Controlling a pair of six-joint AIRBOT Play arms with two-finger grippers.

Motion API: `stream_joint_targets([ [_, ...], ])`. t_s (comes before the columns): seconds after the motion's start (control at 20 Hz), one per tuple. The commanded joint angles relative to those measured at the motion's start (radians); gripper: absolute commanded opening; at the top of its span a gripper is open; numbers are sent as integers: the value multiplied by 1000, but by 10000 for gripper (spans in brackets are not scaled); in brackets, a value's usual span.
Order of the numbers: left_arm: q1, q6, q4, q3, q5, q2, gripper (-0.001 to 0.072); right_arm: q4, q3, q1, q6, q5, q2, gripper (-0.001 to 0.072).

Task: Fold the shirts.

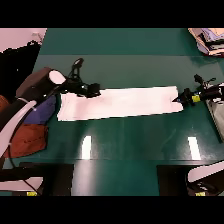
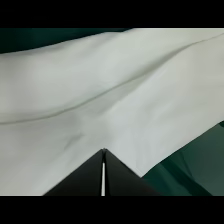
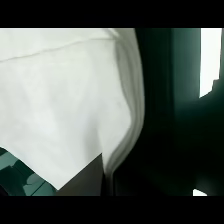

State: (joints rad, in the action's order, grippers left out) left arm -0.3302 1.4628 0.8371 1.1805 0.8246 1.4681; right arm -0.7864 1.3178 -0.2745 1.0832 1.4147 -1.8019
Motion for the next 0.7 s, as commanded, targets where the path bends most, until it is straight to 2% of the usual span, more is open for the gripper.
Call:
stream_joint_targets([
  [0.0, -76, 18, 0, 112, 6, 118, 20, 37, -2, 30, -56, -1, 50, 11],
  [0.15, -131, 25, 0, 221, 7, 231, 20, 37, -2, 64, -48, 7, 192, 10],
  [0.35, -154, 33, 1, 291, 37, 323, 20, 88, 72, 148, 23, -10, 369, 10],
  [0.65, -168, 42, 0, 291, 21, 346, 20, 102, 301, 367, 148, -4, 401, 10],
])
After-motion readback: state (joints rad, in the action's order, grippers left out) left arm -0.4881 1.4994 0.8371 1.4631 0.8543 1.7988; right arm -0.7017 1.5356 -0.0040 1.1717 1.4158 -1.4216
